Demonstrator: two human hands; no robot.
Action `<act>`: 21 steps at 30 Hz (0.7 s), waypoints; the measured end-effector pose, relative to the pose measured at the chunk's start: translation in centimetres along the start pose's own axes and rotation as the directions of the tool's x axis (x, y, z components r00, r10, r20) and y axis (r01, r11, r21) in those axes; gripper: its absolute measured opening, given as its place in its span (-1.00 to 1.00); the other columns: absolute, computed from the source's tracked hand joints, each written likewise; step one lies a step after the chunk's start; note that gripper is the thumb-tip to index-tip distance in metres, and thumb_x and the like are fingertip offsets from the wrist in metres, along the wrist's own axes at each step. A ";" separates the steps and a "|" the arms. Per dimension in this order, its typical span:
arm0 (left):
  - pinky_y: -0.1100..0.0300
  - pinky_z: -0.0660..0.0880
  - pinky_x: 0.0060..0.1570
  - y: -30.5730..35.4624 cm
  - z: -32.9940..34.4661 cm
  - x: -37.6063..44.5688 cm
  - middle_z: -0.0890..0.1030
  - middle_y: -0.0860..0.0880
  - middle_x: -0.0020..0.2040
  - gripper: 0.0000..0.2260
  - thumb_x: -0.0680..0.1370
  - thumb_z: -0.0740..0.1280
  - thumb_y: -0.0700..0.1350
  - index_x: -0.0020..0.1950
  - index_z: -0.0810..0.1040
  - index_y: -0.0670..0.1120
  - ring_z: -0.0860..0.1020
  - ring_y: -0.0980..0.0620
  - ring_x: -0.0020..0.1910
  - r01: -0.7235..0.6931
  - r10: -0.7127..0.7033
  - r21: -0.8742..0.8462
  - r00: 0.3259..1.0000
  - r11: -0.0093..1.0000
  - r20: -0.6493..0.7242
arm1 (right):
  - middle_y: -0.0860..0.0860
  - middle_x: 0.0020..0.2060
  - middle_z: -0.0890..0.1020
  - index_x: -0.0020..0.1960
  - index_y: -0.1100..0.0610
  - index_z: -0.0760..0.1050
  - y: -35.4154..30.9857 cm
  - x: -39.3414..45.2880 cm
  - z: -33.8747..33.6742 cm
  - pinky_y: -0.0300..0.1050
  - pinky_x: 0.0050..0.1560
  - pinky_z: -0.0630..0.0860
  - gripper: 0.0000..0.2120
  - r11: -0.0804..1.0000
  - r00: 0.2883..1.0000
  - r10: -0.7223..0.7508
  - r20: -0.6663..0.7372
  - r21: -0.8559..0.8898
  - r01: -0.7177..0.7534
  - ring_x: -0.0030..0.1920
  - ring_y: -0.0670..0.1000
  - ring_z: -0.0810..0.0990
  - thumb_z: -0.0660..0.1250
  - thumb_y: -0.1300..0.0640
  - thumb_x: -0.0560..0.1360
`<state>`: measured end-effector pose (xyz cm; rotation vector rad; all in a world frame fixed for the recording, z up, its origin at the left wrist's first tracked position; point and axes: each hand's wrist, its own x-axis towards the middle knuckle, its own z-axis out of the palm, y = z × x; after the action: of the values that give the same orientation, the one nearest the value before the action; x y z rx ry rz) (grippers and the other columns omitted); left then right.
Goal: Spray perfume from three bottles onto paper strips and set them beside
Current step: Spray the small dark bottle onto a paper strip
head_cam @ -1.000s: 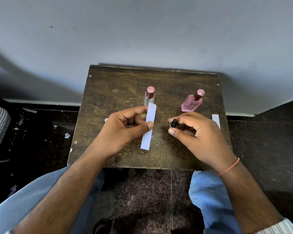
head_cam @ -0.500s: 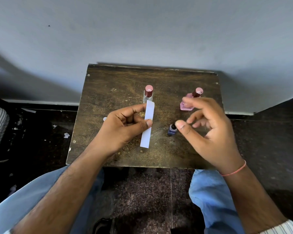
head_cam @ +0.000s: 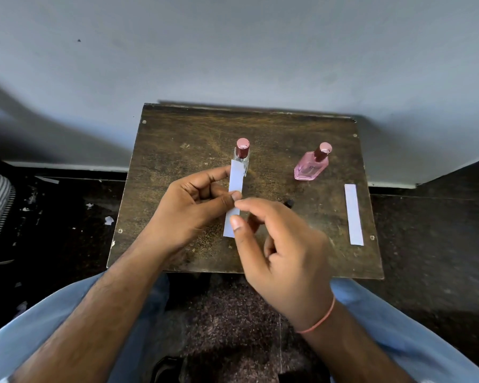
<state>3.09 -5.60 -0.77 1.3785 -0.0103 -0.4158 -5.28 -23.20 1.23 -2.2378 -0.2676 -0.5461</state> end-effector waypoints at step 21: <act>0.38 0.43 -0.44 0.5 -3.8 -1.3 0.72 0.02 -0.24 -0.60 0.57 0.54 -0.28 0.38 0.69 0.00 0.55 0.21 -0.40 0.028 -0.021 0.129 0.998 0.991 -0.054 | -0.20 0.20 0.75 0.40 -0.16 0.62 -0.2 1.9 5.5 -0.22 -0.10 0.65 -0.46 0.717 0.829 0.495 0.261 0.417 -0.559 -0.30 -0.17 0.67 0.57 0.30 0.55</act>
<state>2.90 -1.58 -0.79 1.5191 0.0231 -0.4046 -2.00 -18.92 -0.98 -1.7404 0.1719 -0.0040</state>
